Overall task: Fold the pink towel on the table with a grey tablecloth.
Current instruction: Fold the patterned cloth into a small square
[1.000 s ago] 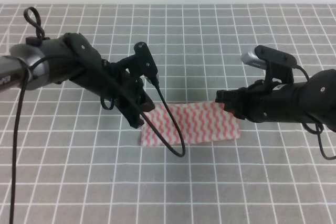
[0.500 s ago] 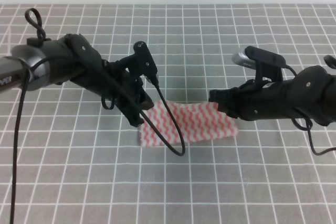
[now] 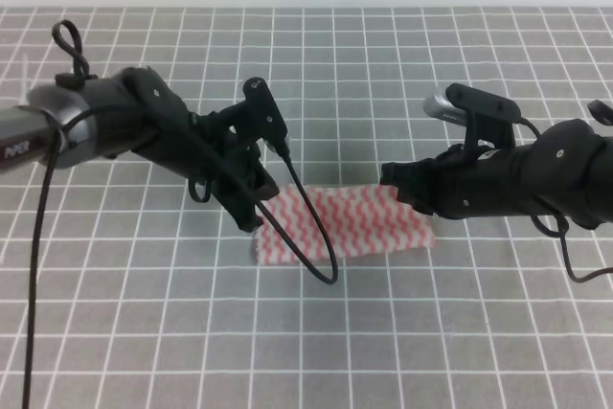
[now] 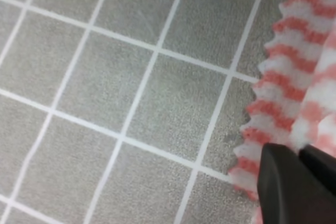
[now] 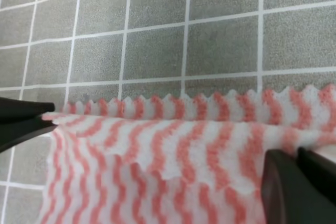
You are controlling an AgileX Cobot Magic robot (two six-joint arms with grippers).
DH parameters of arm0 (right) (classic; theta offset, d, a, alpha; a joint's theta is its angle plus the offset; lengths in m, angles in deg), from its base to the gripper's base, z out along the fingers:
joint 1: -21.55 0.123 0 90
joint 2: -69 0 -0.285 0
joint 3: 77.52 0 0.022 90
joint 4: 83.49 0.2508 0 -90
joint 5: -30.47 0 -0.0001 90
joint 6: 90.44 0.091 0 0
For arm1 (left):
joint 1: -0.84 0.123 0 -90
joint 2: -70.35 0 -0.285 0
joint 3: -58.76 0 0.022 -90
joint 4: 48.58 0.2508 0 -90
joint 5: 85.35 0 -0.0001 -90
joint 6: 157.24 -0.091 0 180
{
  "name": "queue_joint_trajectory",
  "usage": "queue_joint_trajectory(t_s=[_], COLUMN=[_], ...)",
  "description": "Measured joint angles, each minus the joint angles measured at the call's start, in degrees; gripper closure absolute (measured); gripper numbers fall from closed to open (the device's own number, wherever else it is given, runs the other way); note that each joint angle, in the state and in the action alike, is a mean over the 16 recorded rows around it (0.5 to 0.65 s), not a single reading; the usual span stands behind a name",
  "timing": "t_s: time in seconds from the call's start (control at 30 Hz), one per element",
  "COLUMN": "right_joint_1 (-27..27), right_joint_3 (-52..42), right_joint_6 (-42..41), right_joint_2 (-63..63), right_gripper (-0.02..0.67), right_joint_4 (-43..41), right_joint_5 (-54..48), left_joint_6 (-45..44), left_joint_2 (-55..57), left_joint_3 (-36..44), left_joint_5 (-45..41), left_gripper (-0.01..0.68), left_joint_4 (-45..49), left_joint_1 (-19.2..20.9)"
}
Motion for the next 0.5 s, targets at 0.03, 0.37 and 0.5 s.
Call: queue_joint_trajectory(t_s=[0.03,0.37,0.5], right_joint_1=[0.00,0.01,0.01], right_joint_3=[0.00,0.01,0.01], right_joint_6=[0.00,0.00,0.00], right_joint_2=[0.00,-0.09,-0.10], right_gripper=[0.664,0.664,0.664], right_joint_4=[-0.01,0.02,0.02], right_joint_5=[0.02,0.23,0.32], left_joint_6=[0.00,-0.28,-0.94], left_joint_2=[0.16,1.38,1.38], left_joint_3=[-0.04,-0.47,-0.60], left_joint_5=[0.22,2.64,3.54], left_gripper=[0.675,0.675,0.675], left_joint_4=[0.01,0.04,-0.17], left_joint_1=[0.00,-0.01,-0.02])
